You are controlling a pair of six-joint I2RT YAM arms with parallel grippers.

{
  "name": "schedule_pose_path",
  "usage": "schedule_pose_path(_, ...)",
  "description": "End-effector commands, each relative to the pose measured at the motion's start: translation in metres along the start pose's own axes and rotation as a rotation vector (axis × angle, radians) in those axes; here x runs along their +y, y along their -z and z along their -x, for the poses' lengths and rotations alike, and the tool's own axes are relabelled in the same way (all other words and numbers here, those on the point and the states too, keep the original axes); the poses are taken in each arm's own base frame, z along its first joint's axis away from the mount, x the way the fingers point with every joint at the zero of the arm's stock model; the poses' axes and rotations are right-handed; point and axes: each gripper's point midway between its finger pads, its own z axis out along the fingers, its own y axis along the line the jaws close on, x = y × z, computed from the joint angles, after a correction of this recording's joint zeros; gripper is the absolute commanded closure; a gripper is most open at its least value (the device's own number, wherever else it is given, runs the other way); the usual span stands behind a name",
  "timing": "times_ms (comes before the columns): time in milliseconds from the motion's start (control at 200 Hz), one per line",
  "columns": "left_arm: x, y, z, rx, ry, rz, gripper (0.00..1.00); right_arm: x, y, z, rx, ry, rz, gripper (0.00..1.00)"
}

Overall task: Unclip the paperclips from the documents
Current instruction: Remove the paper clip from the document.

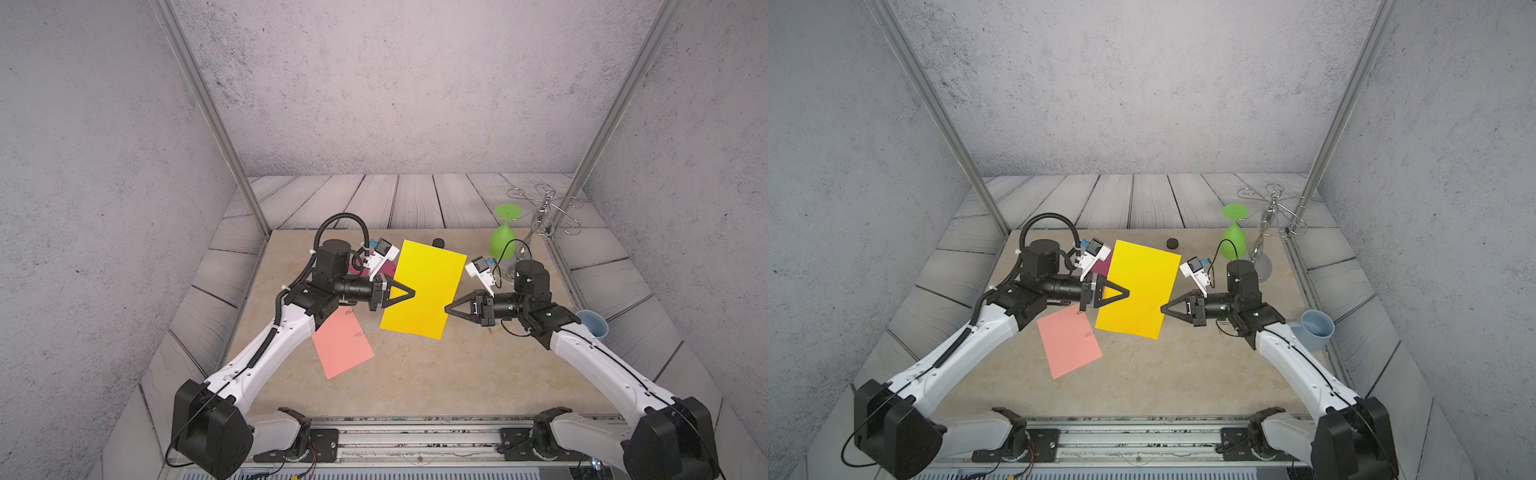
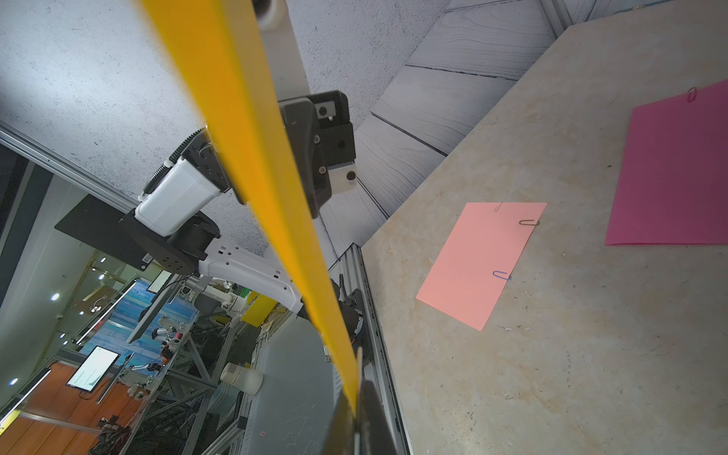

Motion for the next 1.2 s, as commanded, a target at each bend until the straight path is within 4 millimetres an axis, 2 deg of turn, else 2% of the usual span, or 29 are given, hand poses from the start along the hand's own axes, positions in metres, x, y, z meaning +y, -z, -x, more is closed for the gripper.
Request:
schedule_pose_path(0,-0.0092,0.0086,0.0107,-0.03,-0.059,0.002,1.0,0.0119,0.004,0.007,-0.01,0.049,-0.001,0.93)
schedule_pose_path(1196,-0.0135,0.0133,0.0164,-0.039,-0.07,0.008,1.0,0.0053,0.0072,0.0046,-0.01,0.04,-0.019,0.94)
